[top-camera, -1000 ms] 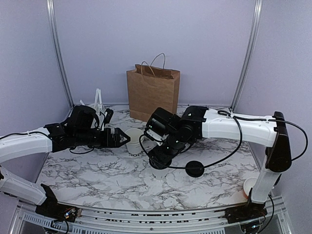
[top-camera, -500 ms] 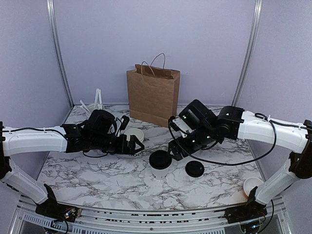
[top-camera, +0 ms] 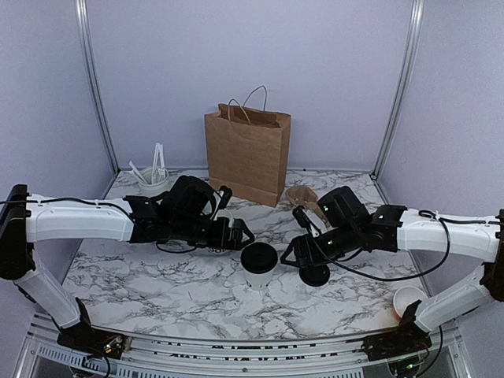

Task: Pack the takeout coffee

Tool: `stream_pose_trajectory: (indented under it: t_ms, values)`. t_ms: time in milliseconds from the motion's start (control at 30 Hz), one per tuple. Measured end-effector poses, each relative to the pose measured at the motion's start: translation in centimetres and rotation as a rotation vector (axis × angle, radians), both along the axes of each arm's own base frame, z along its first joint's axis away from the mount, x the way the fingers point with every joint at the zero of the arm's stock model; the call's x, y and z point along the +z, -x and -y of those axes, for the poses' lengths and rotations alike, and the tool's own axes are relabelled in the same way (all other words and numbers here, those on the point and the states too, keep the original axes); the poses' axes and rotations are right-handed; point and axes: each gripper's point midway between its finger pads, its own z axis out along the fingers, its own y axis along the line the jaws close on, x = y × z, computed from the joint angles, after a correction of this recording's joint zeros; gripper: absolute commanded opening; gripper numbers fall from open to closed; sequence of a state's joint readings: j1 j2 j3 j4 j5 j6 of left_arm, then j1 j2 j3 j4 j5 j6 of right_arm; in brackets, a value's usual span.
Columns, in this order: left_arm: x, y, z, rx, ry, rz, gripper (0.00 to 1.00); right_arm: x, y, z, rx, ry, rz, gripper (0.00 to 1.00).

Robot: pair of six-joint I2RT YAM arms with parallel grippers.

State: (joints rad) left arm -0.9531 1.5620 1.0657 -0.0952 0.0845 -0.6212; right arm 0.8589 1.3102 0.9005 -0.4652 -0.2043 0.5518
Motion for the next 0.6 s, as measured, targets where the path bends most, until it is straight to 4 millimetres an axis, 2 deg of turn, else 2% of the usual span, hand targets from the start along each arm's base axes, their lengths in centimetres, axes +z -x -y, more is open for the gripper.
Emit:
stream_pose_trajectory:
  t_ms: [133,333,600]
  values:
    - [-0.1,-0.1,0.8,-0.007,-0.011,0.002,0.99,-0.4,-0.7,0.6,-0.053,-0.063,-0.027,0.62]
    - [-1.0,0.5,1.9,-0.030,-0.044,0.001,0.99,0.7,-1.6,-0.1,-0.079,-0.141,-0.013,0.62]
    - [-2.0,0.9,1.5,-0.034,-0.095,0.001,0.99,0.9,-1.8,-0.5,-0.080,-0.174,-0.014,0.60]
